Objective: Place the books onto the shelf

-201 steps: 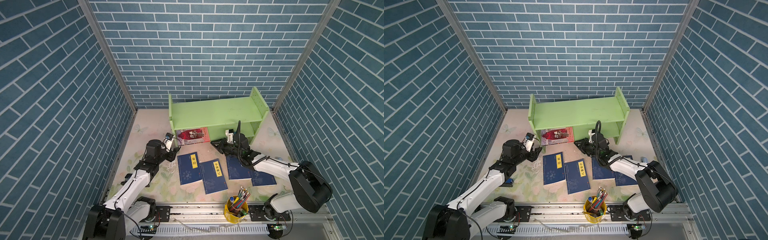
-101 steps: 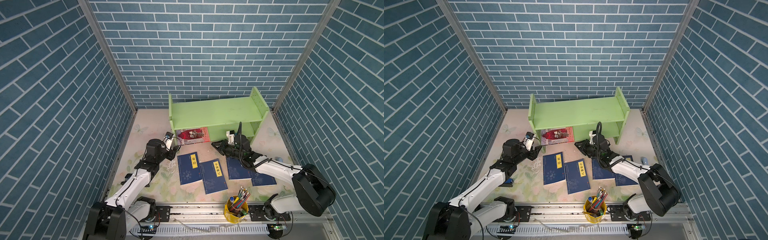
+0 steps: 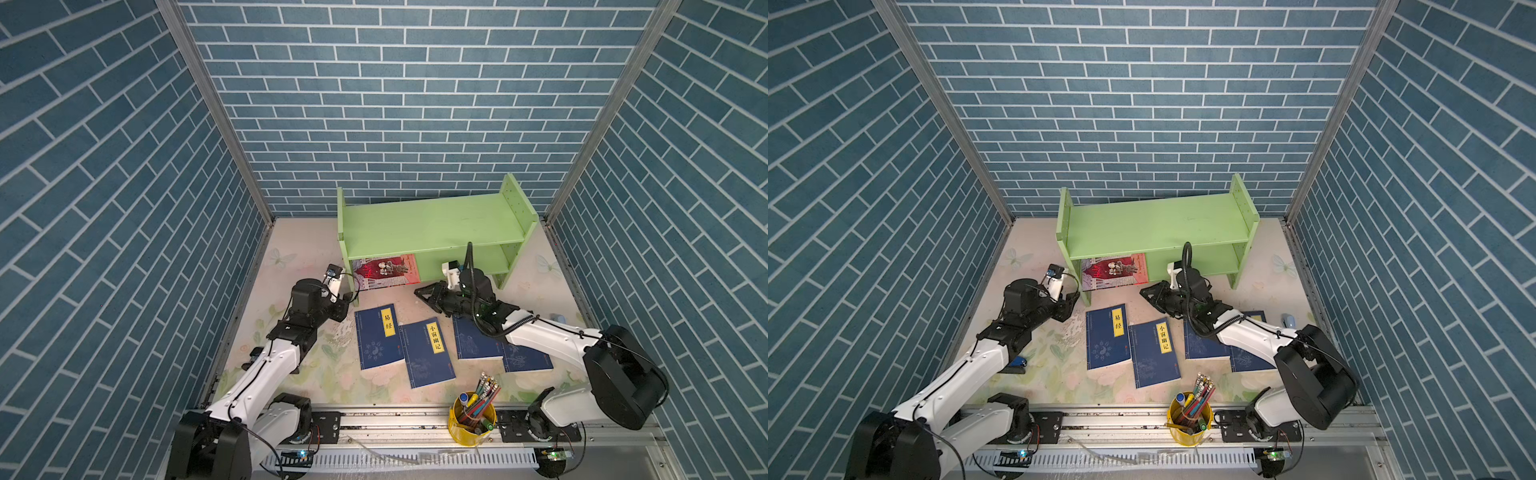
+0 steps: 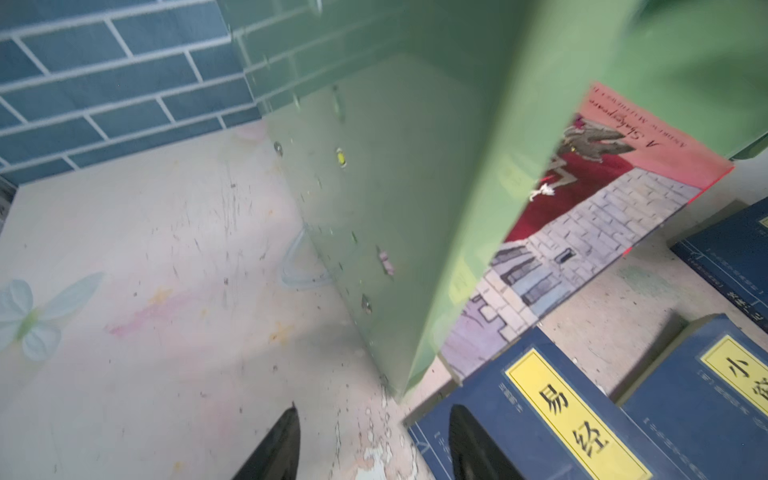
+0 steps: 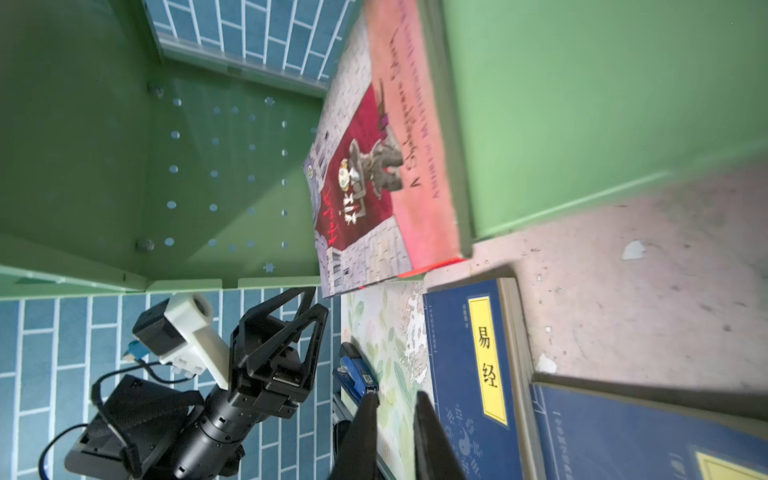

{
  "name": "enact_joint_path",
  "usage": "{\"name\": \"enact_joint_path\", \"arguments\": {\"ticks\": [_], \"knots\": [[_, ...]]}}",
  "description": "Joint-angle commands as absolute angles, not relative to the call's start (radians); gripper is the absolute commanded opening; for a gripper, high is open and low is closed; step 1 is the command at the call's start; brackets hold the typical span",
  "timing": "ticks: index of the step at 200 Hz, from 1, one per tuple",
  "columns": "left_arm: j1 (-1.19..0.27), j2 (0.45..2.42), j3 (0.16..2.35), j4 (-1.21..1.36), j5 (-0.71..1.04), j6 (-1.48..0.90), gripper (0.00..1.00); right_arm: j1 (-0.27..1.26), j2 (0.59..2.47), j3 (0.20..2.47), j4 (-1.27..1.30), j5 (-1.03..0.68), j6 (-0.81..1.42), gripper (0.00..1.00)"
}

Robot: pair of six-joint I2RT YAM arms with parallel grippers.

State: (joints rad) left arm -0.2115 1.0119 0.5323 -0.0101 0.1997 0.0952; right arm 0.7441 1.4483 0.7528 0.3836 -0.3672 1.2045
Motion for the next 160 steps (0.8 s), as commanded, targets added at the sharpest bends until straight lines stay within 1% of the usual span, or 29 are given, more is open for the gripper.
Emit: {"name": "enact_joint_path", "arguments": {"ticks": [1,37,57,86,116,160], "knots": [[-0.206,0.991,0.615,-0.215,0.179,0.015,0.59,0.773,1.488,0.805,0.361,-0.381,1.148,0.17],[-0.204,0.991,0.727,-0.425,0.165,-0.150,0.57,0.811,1.552,0.818,0.436,-0.352,1.169,0.10],[-0.204,0.998,0.765,-0.505,0.214,-0.244,0.54,0.838,1.586,0.820,0.492,-0.327,1.183,0.07],[-0.205,0.997,0.752,-0.477,0.315,-0.285,0.51,0.856,1.635,0.810,0.596,-0.294,1.212,0.05],[-0.205,1.016,0.746,-0.454,0.355,-0.304,0.48,0.855,1.681,0.826,0.657,-0.285,1.233,0.03],[-0.205,1.015,0.726,-0.421,0.415,-0.331,0.48,0.853,1.736,0.862,0.694,-0.264,1.247,0.03]]}}
